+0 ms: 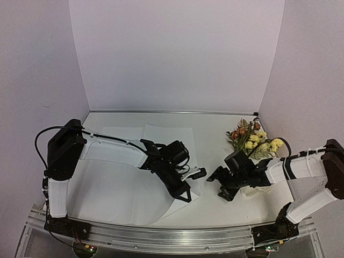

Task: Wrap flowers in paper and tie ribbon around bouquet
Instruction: Unfold the folded wrapping paper at the center of the board.

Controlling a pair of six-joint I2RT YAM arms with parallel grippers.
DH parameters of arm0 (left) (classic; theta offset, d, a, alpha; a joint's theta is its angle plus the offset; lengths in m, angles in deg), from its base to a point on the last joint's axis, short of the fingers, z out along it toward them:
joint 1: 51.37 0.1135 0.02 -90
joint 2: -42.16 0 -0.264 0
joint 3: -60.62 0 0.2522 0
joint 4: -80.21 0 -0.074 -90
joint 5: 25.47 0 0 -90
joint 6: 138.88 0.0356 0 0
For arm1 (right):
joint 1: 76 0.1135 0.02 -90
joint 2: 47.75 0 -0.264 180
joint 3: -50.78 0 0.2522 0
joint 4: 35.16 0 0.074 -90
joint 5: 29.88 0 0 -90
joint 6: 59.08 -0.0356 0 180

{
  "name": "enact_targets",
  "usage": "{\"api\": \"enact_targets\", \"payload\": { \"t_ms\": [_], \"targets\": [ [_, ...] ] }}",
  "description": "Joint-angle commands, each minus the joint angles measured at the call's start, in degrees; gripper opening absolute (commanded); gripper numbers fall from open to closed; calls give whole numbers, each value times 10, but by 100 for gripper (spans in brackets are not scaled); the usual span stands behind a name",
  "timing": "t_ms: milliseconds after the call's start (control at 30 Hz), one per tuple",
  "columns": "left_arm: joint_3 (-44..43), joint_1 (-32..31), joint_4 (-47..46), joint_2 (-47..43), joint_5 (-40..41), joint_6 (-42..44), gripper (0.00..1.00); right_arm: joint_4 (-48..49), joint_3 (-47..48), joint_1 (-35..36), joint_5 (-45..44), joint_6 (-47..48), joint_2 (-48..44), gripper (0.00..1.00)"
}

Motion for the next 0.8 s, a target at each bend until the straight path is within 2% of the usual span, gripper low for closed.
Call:
{"api": "enact_targets", "payload": {
  "t_ms": [0,267,500,567,633,733,767],
  "targets": [
    [32,-2,-102,-55,54,-36,0,124,-27,11,46,-92,5,84],
    [39,-23,-109,-57,94,-25,0,178,-24,53,59,-166,33,76],
    [62,-28,-129,-73,107,-29,0,196,-30,71,51,-186,43,69],
    [78,-28,-145,-83,110,-40,0,205,-21,77,54,-190,59,62],
    [98,-28,-163,-93,115,-53,3,217,-16,84,56,-197,75,40],
    [123,-28,-184,-112,126,-79,22,238,-24,92,49,-208,88,11],
    [134,-27,-196,-122,128,-97,27,242,-26,94,45,-210,89,5]
  ]
}}
